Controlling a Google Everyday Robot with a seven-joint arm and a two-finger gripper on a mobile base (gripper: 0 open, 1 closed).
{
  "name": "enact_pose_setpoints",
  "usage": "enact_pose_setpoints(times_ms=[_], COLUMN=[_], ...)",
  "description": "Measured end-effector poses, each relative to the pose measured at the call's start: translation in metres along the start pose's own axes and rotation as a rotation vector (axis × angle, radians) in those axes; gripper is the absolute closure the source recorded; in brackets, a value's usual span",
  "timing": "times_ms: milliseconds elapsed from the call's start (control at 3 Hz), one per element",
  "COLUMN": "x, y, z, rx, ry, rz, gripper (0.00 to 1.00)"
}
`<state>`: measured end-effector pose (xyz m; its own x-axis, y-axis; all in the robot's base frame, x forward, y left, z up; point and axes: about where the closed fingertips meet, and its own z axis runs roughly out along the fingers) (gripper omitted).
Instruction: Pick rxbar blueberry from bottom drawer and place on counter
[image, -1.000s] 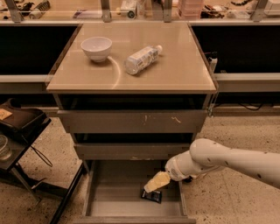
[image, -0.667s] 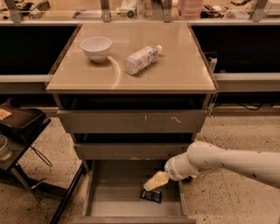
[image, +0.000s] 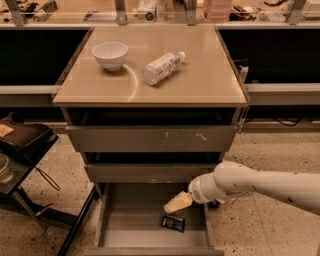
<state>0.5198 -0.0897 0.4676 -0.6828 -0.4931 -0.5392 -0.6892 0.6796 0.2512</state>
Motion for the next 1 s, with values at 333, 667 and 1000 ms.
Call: enact_pose_setpoints(times_ms=[333,667,1000], x=[0.012,0.045,0.045], y=[-0.008,-0.039,-0.038], z=[0.029,0.097,0.096], rx=[-0.04,-0.088,-0.088], ry=[0.004,-0.017,-0.016], rz=[0.021,0.09,0.089], gripper=[0.0,0.0,0.0])
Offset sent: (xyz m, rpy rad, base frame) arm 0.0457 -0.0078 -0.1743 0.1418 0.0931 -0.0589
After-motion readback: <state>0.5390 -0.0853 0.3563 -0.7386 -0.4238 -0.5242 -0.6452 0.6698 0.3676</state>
